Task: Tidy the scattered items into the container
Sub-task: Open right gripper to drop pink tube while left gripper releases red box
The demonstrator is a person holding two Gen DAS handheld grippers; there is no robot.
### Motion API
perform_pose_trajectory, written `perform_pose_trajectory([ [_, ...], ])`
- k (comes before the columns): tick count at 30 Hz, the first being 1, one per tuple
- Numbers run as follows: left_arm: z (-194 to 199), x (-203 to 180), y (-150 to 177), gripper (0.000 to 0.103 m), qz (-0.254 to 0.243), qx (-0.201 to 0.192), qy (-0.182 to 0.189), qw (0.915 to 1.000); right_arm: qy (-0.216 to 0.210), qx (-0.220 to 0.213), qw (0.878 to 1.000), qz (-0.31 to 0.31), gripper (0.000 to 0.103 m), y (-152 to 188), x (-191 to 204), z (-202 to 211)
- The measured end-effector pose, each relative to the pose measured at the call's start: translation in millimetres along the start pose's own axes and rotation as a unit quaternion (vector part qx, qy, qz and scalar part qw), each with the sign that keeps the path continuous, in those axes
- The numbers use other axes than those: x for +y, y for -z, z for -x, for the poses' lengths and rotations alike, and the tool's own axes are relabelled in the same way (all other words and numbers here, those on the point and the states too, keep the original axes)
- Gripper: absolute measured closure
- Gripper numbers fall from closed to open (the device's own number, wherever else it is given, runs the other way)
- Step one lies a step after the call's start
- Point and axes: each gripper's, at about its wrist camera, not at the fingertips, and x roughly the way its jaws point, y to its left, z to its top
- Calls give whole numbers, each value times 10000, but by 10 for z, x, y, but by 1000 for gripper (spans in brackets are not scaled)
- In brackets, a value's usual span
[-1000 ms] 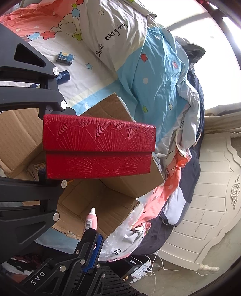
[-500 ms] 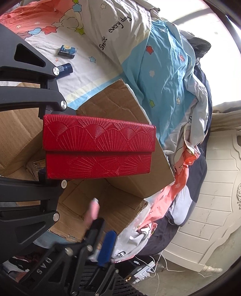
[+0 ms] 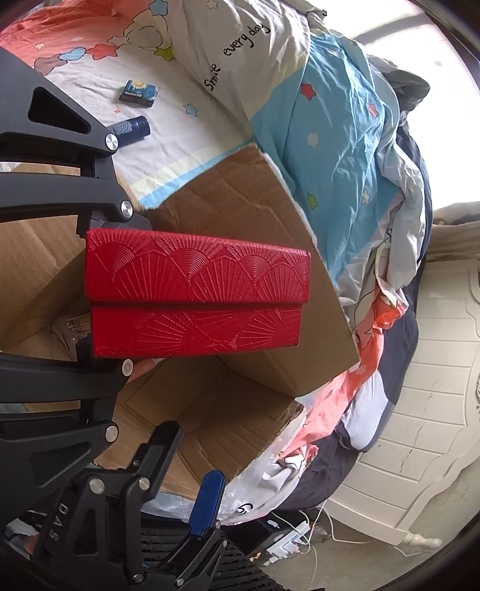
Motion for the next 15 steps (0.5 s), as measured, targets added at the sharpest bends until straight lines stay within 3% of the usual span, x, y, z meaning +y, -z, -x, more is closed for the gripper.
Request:
perform_pose_trajectory([
  [13, -165, -139, 24, 61, -58, 170, 15, 9998, 65, 113, 9999, -58, 42, 58, -55, -66],
  [15, -177, -126, 22, 51, -20, 206, 6, 9998, 68, 103, 9999, -54, 42, 59, -48, -65],
])
